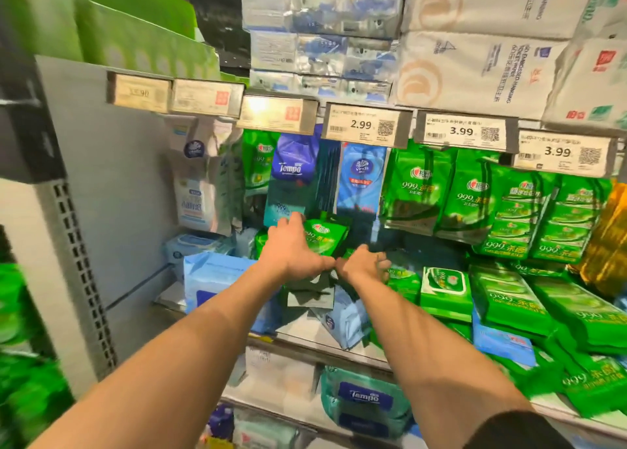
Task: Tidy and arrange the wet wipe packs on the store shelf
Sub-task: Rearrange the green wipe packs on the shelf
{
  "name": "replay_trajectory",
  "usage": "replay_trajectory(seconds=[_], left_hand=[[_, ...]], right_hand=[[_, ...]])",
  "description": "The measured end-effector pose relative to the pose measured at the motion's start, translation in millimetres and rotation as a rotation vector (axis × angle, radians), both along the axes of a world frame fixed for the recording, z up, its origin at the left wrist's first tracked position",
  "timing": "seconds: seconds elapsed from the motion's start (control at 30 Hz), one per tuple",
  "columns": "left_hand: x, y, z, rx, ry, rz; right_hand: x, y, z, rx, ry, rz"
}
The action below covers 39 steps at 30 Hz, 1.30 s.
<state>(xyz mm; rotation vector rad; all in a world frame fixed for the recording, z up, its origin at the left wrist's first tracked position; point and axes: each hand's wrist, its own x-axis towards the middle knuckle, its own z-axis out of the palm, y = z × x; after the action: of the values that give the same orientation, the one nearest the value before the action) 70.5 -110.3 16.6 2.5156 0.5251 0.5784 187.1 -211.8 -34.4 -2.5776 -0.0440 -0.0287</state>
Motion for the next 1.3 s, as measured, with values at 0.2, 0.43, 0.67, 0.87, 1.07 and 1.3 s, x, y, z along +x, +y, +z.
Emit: replay_trajectory(seconds=[0.2,0.43,0.67,0.87,1.07,1.3], left_hand=[[-1,-3,0,-0.031,-0.039,-0.052],[2,-35,3,-0.109,-0.212,-0.094],[-4,-75,17,-0.057,-0.43,-0.148],[-9,-116,24,-0.005,-0.598,-0.165],[-5,-150,40,0.047,-0.738,-0.22],[-7,-152,59,0.082,-0.829,-0.135]], right_hand=[[2,-11,2,-0.058,0.024,0.041],[-22,-41,12,-0.142,-0.066,0.154],[-47,-94,35,-0.012,-0.201,0.132],[-67,-144,43,0.12,-0.33,0.058],[-68,-175,45,0.142,-0.354,-0.015],[-61,-189,45,0.176,-0.379,-0.059]])
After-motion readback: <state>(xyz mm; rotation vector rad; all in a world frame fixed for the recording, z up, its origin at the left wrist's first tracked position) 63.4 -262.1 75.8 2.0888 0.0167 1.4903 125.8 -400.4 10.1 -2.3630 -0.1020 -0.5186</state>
